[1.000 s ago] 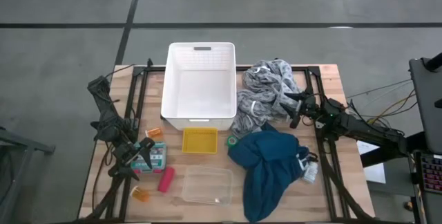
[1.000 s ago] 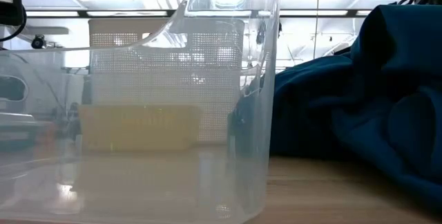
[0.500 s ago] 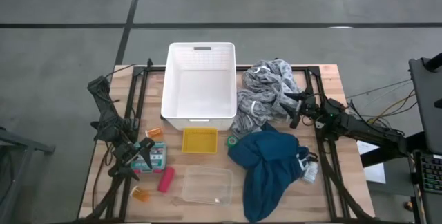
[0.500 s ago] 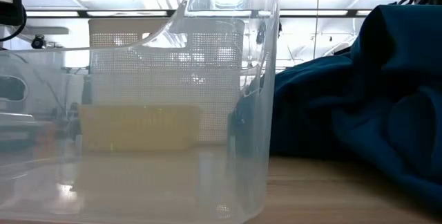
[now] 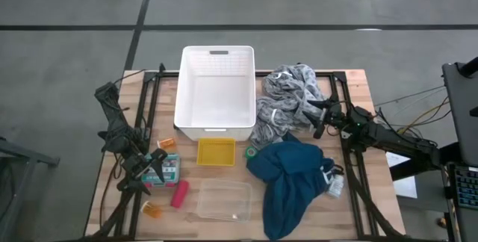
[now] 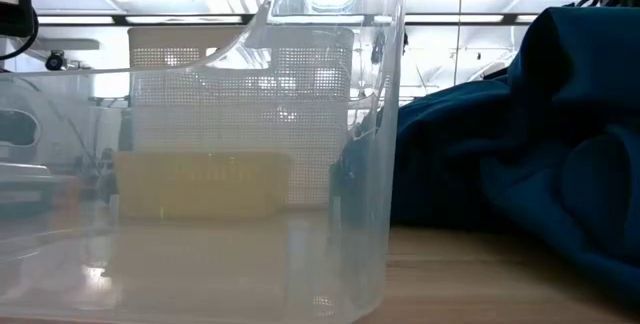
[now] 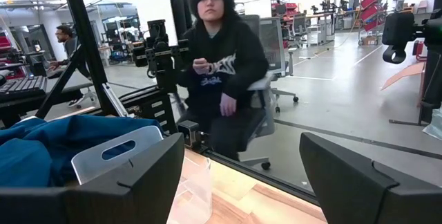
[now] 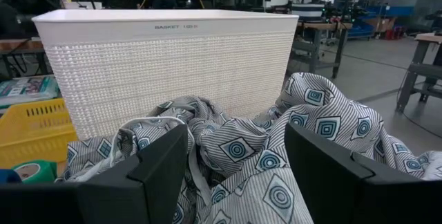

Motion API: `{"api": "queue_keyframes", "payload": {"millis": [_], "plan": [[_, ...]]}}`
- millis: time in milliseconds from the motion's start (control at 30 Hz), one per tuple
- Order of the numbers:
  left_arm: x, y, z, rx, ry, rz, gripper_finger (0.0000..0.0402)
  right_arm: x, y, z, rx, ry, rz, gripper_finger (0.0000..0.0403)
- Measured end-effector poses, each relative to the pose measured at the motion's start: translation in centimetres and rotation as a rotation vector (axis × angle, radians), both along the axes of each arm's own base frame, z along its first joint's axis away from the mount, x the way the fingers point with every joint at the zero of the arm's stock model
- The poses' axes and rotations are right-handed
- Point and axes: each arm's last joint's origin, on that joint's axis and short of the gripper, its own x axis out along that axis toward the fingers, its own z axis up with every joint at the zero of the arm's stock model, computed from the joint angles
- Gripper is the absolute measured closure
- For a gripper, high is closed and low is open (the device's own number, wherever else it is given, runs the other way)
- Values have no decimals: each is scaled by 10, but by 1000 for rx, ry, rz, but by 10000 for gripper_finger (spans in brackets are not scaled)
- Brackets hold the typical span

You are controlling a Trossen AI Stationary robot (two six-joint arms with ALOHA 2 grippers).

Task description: Pick & Place Medicine items

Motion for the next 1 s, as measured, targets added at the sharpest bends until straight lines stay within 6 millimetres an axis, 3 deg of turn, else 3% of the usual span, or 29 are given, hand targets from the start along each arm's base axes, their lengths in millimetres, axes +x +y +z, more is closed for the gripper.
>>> {"api": "queue_keyframes", "payload": {"millis": [1000], "plan": [[0,0,0,0,0,0,110,0,0,0,29,-15,3,165]]}}
